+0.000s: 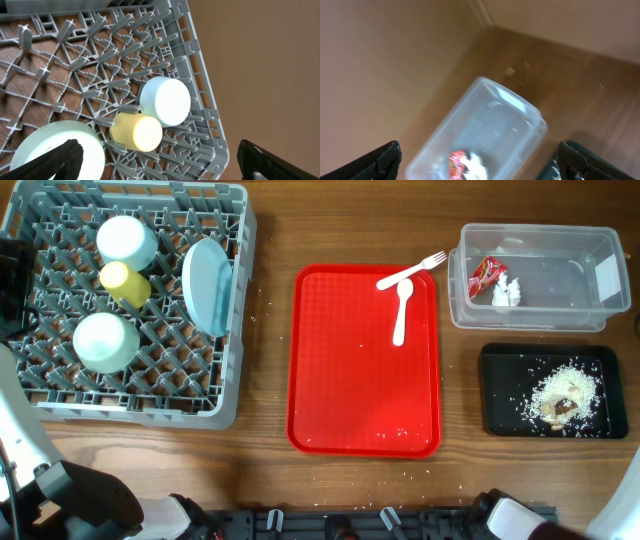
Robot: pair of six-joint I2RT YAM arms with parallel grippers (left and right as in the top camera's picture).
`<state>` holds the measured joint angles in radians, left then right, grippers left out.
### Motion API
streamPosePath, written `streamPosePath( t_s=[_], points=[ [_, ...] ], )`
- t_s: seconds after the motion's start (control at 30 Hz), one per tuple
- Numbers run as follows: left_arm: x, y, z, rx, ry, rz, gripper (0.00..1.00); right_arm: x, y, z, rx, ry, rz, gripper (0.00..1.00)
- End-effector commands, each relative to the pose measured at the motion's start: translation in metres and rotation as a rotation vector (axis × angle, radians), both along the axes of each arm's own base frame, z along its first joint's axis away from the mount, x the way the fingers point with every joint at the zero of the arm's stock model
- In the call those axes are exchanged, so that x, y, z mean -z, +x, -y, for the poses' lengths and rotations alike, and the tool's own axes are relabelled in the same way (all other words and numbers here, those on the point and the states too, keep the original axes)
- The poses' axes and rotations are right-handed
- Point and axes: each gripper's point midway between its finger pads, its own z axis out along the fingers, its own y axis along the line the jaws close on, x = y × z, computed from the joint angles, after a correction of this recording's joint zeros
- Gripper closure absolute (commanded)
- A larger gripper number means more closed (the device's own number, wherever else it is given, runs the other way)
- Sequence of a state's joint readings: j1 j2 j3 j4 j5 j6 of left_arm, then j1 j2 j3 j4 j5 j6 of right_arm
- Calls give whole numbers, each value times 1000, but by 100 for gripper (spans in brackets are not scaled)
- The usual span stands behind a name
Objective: Sort waste into correct bins and load items into the dishwasher rack
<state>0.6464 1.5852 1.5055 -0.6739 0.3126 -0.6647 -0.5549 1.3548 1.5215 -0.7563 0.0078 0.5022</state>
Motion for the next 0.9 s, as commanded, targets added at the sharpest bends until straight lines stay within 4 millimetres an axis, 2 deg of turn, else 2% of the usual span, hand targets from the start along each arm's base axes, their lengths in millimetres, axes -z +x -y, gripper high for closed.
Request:
streamPosePath(
  t_s=[0.0,0.07,0.2,0.43,0.47,0.53,0.57,0.6,0.63,0.67,0.7,0.73,0.8,0.87],
  points=[
    [-6,-1,2,0,5,14,0,45,11,11,-31,77,-103,0],
    [-6,-1,2,0,5,14,0,61,10,23,13,74,-154,0],
    [-6,-1,2,0,5,14,0,62,-5,45,137,-4,-217,0],
    [-6,0,4,9,-3,19,0,62,-5,44,134,-2,-215,0],
    [-10,5,23,93,-72,58,0,62,-5,44,134,-1,-215,0],
    [-22,7,94,378,-329,149,0,62,-4,44,134,-1,-216,0],
    [-42,10,146,642,-359,244,0,62,-4,44,134,-1,-216,0],
    [-52,11,181,796,-362,291,0,62,-4,44,134,-1,-216,0],
    [-54,12,209,878,-371,293,0,62,-4,44,134,-1,-216,0],
    [-52,15,255,989,-349,273,0,62,-4,44,134,-1,-216,0],
    [-50,16,278,1038,-330,256,0,62,-4,44,134,-1,-216,0],
    [-42,21,337,1134,-215,223,0,62,-4,44,134,-1,-216,0],
    [-31,23,407,1223,43,199,0,62,-4,44,134,-1,-216,0],
    [-16,20,447,1239,300,153,0,62,-4,44,134,-1,-216,0]
  ],
)
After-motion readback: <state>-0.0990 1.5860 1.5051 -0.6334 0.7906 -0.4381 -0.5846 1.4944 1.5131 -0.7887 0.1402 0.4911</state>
